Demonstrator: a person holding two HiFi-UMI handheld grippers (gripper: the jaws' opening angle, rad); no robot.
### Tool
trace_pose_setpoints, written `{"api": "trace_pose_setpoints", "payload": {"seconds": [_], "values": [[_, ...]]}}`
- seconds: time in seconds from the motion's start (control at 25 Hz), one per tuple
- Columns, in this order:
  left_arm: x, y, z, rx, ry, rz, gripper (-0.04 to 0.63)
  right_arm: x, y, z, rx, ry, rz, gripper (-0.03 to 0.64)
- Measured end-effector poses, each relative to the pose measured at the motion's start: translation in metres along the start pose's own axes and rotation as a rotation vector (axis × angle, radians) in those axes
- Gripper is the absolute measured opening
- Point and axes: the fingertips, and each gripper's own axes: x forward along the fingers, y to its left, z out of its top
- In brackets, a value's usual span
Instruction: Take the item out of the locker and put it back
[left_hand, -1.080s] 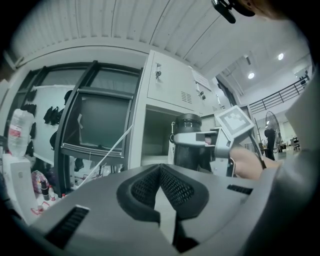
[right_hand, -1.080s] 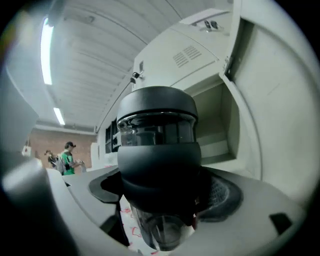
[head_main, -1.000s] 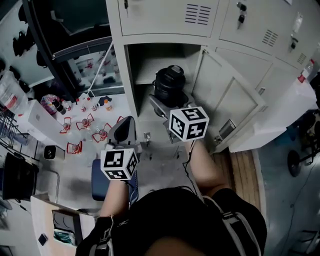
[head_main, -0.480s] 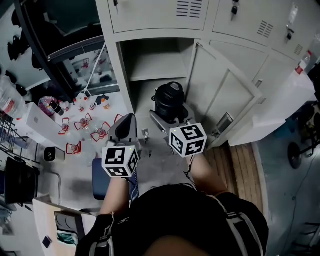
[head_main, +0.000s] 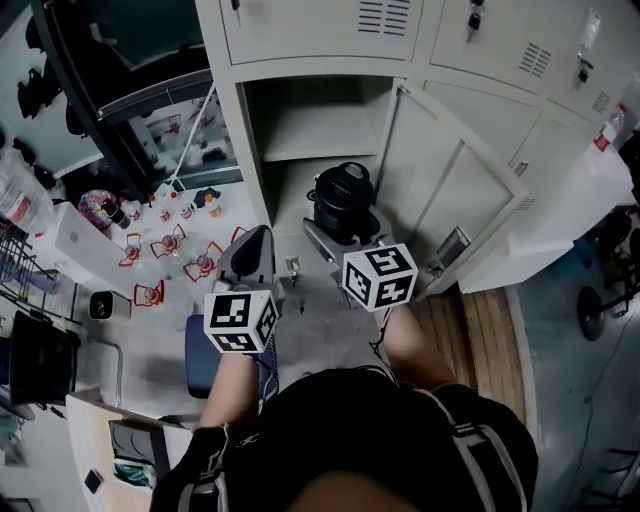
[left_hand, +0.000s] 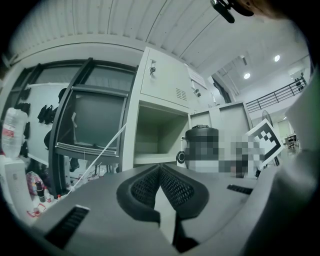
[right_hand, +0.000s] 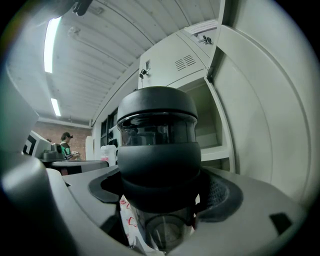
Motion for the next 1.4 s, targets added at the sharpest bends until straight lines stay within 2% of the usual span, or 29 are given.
{"api": "trace_pose_setpoints", "payload": {"seconds": [0.28,0.48,0.88,1.04,1.4], "values": [[-0.002,0.009,0.002,0.006,-0.004,0.019,0.012,0.016,-0.007,0.024,0.116,-0.052,0.007,0.448],[-0.006,0.017,0.007,0.008,-0.013,0.039,0.012,0.040,-0.009,0.055,0.306,-0.099,0.061,0.448],[-0.019,0.036,0.013,0.005,-0.037,0.090,0.012,0.106,-0.041,0.108,0.525,-0.149,0.048,0.446],[-0.023,0.044,0.014,0.003,-0.039,0.109,0.012,0.131,-0.054,0.123,0.531,-0.153,0.023,0.446],[-0.032,0.068,0.011,0.000,-0.035,0.161,0.012,0.182,-0.067,0.126,0.438,-0.114,-0.043,0.446]]}}
